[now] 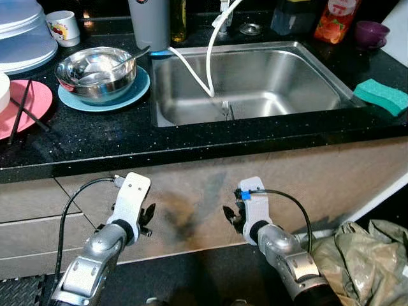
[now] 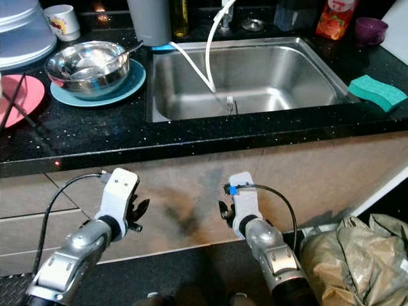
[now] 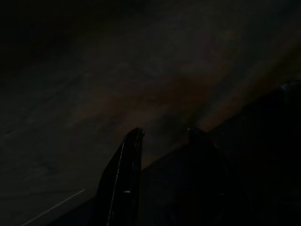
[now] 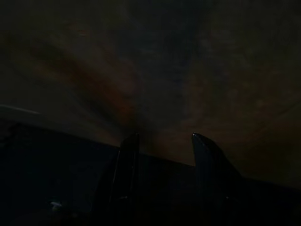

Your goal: Kitchen organization

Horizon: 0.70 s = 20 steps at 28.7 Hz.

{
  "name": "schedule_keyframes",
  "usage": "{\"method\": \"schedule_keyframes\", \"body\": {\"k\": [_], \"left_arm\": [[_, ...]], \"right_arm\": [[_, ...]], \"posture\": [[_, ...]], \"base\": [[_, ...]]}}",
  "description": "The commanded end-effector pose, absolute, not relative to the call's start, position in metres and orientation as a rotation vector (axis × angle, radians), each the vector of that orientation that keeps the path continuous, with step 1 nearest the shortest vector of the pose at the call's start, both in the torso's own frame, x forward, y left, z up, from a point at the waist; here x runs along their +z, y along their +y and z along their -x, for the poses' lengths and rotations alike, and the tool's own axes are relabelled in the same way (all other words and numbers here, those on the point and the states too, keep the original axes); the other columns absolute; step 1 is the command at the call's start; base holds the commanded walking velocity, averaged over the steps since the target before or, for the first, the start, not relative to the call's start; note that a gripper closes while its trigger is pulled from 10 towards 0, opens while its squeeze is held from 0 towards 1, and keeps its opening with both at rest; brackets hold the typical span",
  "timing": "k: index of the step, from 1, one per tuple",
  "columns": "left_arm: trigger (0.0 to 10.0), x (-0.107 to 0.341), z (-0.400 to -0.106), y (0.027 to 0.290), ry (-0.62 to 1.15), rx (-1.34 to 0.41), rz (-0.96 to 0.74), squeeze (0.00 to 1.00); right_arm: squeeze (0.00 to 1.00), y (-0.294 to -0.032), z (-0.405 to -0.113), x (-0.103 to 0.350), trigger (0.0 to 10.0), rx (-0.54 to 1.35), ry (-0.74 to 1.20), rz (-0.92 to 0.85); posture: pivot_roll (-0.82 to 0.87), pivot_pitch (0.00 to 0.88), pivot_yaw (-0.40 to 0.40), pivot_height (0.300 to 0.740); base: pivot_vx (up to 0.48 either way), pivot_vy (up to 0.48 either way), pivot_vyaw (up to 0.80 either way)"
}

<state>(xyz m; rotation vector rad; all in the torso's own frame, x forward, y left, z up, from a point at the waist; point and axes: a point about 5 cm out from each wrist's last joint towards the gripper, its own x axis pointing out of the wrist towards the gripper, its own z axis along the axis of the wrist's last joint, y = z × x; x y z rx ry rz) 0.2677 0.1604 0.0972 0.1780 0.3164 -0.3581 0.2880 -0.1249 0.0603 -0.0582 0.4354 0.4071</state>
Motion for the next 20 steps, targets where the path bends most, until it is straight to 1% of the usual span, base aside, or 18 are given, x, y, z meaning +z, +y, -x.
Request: {"method": "schedule_keyframes", "body": {"k": [1,2,3,4,5,9,18,20], "left_arm": [[10.0,0.097,-0.263,0.157,0.316,-0.413,-0.171,0.00],[10.0,0.095,-0.260,0.154,0.340,-0.486,-0.206,0.00],[10.0,0.095,-0.260,0.154,0.340,-0.486,-0.206,0.00],[10.0,0.092,-0.258,0.151,0.360,-0.526,-0.242,0.00],[10.0,0.084,-0.260,0.151,0.406,-0.516,-0.267,0.00],[10.0,0.076,-0.269,0.149,0.421,-0.471,-0.304,0.00],[10.0,0.076,-0.280,0.138,0.401,-0.479,-0.302,0.00],[10.0,0.081,-0.290,0.138,0.382,-0.475,-0.304,0.00]], "right_arm": [[0.00,-0.125,-0.282,0.055,10.0,0.429,0.467,0.063],[0.00,-0.124,-0.281,0.054,10.0,0.449,0.482,0.067],[0.00,-0.124,-0.281,0.054,10.0,0.449,0.482,0.067],[0.00,-0.123,-0.280,0.051,10.0,0.458,0.495,0.071],[0.00,-0.123,-0.281,0.047,10.0,0.456,0.514,0.071],[0.00,-0.123,-0.282,0.038,10.0,0.434,0.548,0.087],[0.00,-0.122,-0.286,0.041,10.0,0.427,0.540,0.074],[0.00,-0.123,-0.288,0.043,10.0,0.431,0.540,0.080]], "posture": [[0.02,0.142,-0.015,0.740],[0.03,0.142,-0.022,0.740],[0.03,0.142,-0.022,0.740],[0.03,0.139,-0.022,0.740],[0.02,0.136,-0.021,0.740],[0.02,0.131,-0.019,0.740],[0.02,0.119,-0.033,0.740],[0.01,0.116,-0.050,0.740]], "base": [[0.000,0.000,0.00],[0.000,0.000,0.00],[0.000,0.000,0.00],[0.000,0.000,0.00],[0.000,0.000,0.00],[0.000,0.000,0.00],[0.000,0.000,0.00],[0.000,0.000,0.00]]}}
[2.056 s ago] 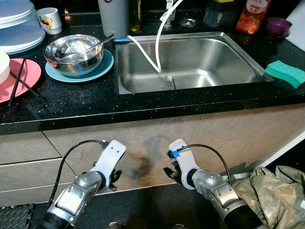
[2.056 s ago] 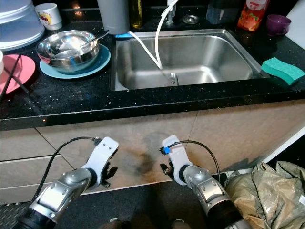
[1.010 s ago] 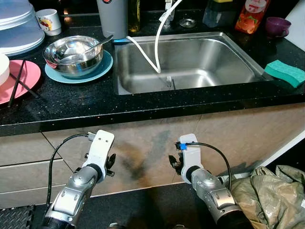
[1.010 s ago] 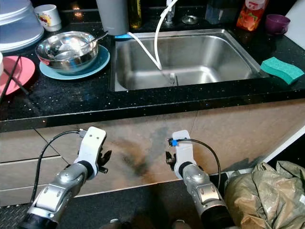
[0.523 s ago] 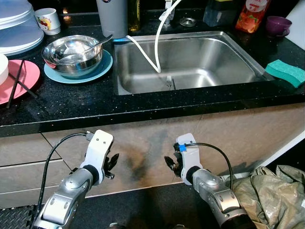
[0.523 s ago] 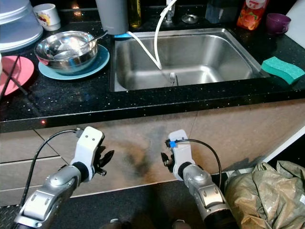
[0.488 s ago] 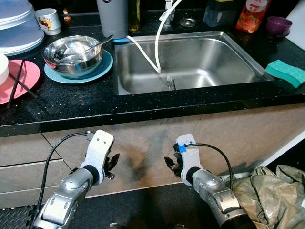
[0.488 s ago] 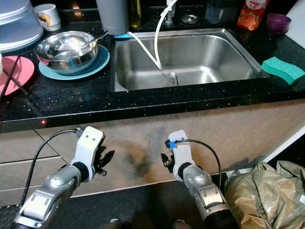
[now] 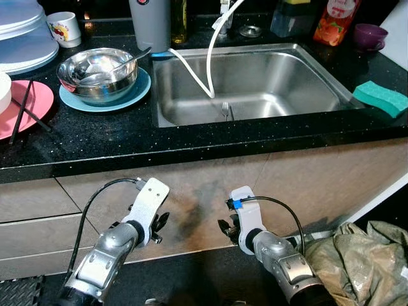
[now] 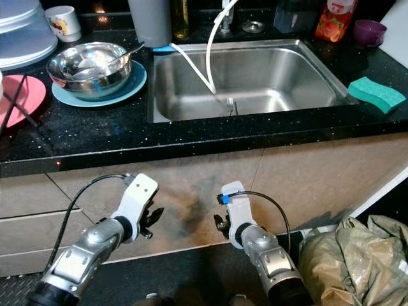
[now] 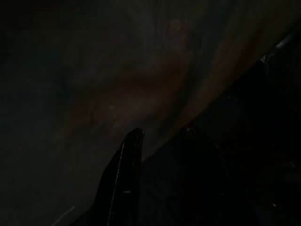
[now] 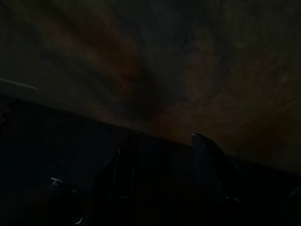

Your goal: Kitchen organization

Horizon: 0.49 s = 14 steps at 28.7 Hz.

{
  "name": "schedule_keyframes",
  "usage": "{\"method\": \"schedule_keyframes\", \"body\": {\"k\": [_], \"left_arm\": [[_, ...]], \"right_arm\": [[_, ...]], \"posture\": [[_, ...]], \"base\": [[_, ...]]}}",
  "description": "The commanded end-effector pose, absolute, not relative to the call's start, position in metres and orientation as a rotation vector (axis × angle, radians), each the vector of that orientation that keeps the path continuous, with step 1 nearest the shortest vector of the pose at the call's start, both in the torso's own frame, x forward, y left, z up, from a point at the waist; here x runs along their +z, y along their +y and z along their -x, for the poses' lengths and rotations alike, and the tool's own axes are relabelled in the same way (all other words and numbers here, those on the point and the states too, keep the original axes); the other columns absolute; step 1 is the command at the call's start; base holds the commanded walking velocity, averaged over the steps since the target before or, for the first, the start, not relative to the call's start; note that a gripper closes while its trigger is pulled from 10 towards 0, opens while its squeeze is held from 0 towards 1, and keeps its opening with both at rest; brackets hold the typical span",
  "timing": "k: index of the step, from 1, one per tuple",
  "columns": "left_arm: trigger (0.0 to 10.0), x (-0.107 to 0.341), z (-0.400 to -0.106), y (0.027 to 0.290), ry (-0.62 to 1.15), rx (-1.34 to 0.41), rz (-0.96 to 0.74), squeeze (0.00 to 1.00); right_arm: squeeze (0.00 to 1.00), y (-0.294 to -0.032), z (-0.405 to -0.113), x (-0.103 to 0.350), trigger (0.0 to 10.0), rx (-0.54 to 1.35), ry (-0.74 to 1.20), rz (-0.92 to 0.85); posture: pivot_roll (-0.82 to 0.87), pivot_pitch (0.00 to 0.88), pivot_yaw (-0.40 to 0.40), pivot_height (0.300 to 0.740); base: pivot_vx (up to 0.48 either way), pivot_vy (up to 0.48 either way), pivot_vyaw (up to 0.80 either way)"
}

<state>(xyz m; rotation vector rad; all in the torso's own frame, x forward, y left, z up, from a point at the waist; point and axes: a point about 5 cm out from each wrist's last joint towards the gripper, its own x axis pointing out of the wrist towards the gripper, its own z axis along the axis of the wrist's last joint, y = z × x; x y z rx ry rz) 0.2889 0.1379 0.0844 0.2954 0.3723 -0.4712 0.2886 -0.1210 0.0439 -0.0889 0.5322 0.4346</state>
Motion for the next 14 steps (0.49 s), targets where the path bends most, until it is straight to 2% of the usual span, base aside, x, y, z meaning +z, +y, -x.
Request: {"method": "schedule_keyframes", "body": {"k": [1,3,8,10,14], "left_arm": [[10.0,0.081,-0.290,0.138,0.382,-0.475,-0.304,0.00],[10.0,0.085,-0.303,0.133,0.360,-0.493,-0.286,0.00],[10.0,0.083,-0.314,0.117,0.398,-0.555,-0.198,0.00],[10.0,0.068,-0.307,0.104,0.470,-0.569,-0.119,0.00],[10.0,0.041,-0.285,0.106,0.583,-0.577,-0.158,0.00]], "right_arm": [[0.00,-0.123,-0.288,0.043,10.0,0.431,0.540,0.080],[0.00,-0.126,-0.290,0.044,10.0,0.435,0.543,0.090],[0.00,-0.129,-0.292,0.043,10.0,0.435,0.549,0.098],[0.00,-0.129,-0.293,0.042,10.0,0.431,0.550,0.099],[0.00,-0.130,-0.292,0.043,10.0,0.419,0.544,0.092]], "posture": [[0.01,0.116,-0.050,0.740],[0.01,0.117,-0.058,0.740],[0.01,0.115,-0.062,0.740],[0.01,0.113,-0.048,0.740],[0.00,0.118,-0.039,0.740]], "base": [[0.000,0.000,0.00],[0.000,0.000,0.00],[0.000,0.000,0.00],[0.000,0.000,0.00],[0.000,0.000,0.00]]}}
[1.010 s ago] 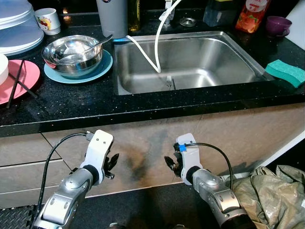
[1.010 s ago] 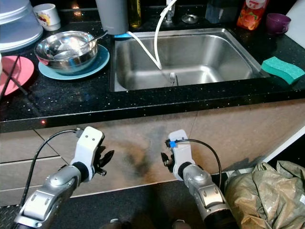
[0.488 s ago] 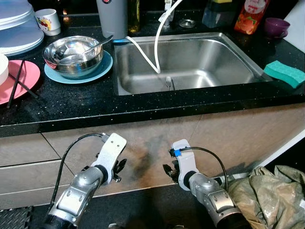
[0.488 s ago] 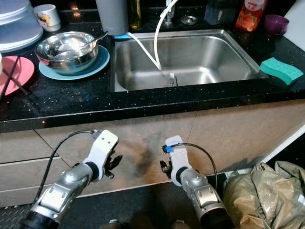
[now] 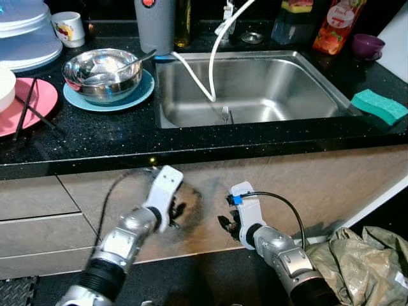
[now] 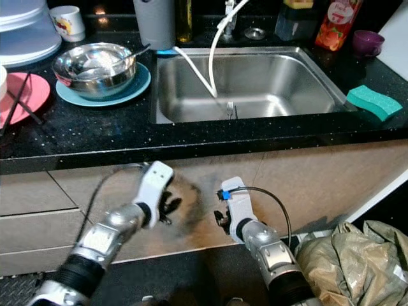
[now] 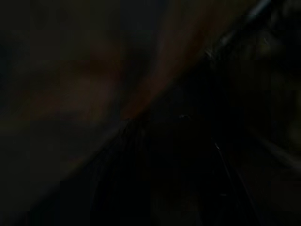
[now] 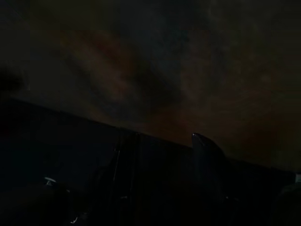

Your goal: Kitchen organization

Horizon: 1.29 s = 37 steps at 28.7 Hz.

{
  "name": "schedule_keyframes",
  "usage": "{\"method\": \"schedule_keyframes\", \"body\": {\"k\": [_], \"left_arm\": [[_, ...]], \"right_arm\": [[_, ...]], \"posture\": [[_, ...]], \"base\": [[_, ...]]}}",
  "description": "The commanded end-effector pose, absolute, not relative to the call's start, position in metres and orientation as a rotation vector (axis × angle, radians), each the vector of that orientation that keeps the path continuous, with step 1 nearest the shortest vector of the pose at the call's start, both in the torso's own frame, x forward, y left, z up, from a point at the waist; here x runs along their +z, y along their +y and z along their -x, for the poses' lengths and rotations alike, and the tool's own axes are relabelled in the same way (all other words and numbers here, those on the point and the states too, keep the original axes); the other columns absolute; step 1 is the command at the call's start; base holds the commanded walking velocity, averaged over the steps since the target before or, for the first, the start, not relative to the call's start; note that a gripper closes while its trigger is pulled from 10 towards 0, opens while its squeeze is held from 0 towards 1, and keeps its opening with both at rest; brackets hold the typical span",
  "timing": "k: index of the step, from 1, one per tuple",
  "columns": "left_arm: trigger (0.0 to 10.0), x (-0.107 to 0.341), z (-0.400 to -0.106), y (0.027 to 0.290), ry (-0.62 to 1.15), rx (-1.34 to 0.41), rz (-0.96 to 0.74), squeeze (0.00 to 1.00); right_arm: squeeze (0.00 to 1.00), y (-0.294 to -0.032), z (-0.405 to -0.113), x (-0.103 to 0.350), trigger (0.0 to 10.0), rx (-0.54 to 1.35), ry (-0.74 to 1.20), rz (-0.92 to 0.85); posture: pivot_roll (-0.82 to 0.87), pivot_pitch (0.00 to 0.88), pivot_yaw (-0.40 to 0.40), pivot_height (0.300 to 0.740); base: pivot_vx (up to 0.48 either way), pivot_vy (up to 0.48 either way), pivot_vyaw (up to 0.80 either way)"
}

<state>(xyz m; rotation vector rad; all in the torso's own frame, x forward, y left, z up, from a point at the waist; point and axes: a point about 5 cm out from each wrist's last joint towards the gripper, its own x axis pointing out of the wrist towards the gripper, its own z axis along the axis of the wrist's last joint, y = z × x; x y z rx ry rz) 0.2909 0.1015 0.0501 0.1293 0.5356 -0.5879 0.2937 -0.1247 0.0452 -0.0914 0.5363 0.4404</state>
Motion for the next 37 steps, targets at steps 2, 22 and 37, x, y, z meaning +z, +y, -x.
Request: {"method": "schedule_keyframes", "body": {"k": [2,22,37], "left_arm": [[10.0,0.034,-0.277,0.114,0.603,-0.540,-0.230,0.00],[10.0,0.057,-0.256,0.163,0.408,-0.419,-0.299,0.00],[10.0,0.065,-0.212,0.218,0.409,-0.466,-0.288,0.00]], "right_arm": [[0.00,-0.131,-0.292,0.044,10.0,0.414,0.540,0.088],[0.00,-0.125,-0.292,0.043,10.0,0.424,0.529,0.076],[0.00,-0.126,-0.293,0.044,10.0,0.429,0.524,0.075]], "posture": [[0.00,0.121,-0.042,0.740],[0.02,0.112,-0.036,0.740],[0.04,0.108,-0.046,0.740]], "base": [[0.000,0.000,0.00],[0.000,0.000,0.00],[0.000,0.000,0.00]]}}
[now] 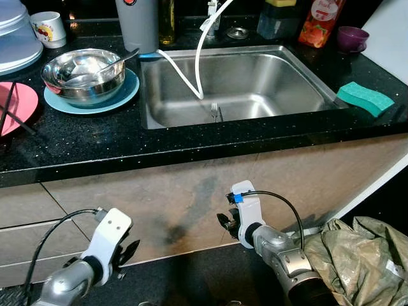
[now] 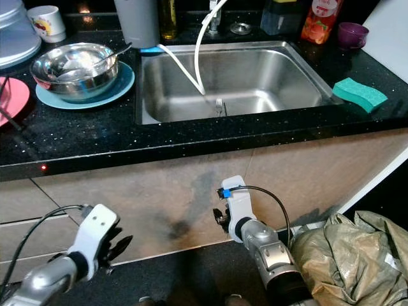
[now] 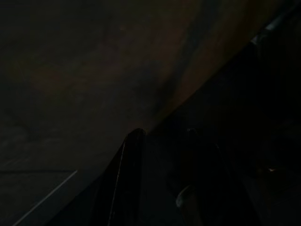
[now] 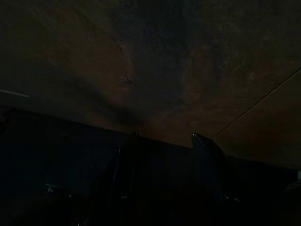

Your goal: Kitchen organization

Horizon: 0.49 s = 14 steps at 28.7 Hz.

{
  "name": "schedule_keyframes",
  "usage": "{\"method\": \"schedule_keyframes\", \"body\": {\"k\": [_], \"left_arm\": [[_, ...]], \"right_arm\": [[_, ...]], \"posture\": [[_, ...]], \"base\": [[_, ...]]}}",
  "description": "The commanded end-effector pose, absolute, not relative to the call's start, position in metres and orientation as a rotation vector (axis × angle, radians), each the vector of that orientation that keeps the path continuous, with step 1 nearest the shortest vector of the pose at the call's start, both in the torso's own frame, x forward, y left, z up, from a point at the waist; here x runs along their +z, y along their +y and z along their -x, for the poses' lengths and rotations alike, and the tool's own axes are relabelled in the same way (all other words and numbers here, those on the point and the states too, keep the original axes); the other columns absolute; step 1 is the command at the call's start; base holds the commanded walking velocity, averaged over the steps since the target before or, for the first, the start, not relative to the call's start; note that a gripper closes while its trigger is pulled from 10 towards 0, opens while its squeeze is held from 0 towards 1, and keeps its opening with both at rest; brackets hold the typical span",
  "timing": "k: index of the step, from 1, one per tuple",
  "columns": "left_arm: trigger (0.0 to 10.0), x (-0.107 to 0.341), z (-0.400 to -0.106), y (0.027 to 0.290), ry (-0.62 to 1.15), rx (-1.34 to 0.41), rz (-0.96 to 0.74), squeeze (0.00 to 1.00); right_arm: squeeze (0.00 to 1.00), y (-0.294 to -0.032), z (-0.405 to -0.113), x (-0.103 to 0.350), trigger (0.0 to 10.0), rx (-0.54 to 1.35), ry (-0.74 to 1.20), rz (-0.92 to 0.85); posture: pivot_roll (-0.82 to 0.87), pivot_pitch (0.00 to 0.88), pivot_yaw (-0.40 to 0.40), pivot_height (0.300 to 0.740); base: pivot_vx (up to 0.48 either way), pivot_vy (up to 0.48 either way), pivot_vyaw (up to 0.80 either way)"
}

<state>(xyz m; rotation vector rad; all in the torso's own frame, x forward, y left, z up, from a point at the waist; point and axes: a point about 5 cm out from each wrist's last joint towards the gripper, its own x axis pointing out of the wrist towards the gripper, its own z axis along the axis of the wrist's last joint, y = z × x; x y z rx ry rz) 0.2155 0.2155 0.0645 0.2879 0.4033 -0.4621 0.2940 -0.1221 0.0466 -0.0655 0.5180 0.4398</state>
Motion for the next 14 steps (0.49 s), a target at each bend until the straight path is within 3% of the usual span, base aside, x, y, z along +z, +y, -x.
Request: {"method": "schedule_keyframes", "body": {"k": [1,6,14], "left_arm": [[10.0,0.065,-0.212,0.218,0.409,-0.466,-0.288,0.00],[10.0,0.068,-0.218,0.212,0.379,-0.478,-0.289,0.00],[10.0,0.074,-0.252,0.161,0.284,-0.518,-0.226,0.00]], "right_arm": [[0.00,-0.126,-0.293,0.044,10.0,0.429,0.524,0.075],[0.00,-0.126,-0.295,0.044,10.0,0.430,0.524,0.077],[0.00,-0.125,-0.298,0.048,10.0,0.430,0.515,0.077]], "posture": [[0.04,0.108,-0.046,0.740],[0.04,0.109,-0.053,0.740],[0.02,0.111,-0.049,0.740]], "base": [[0.000,0.000,0.00],[0.000,0.000,0.00],[0.000,0.000,0.00]]}}
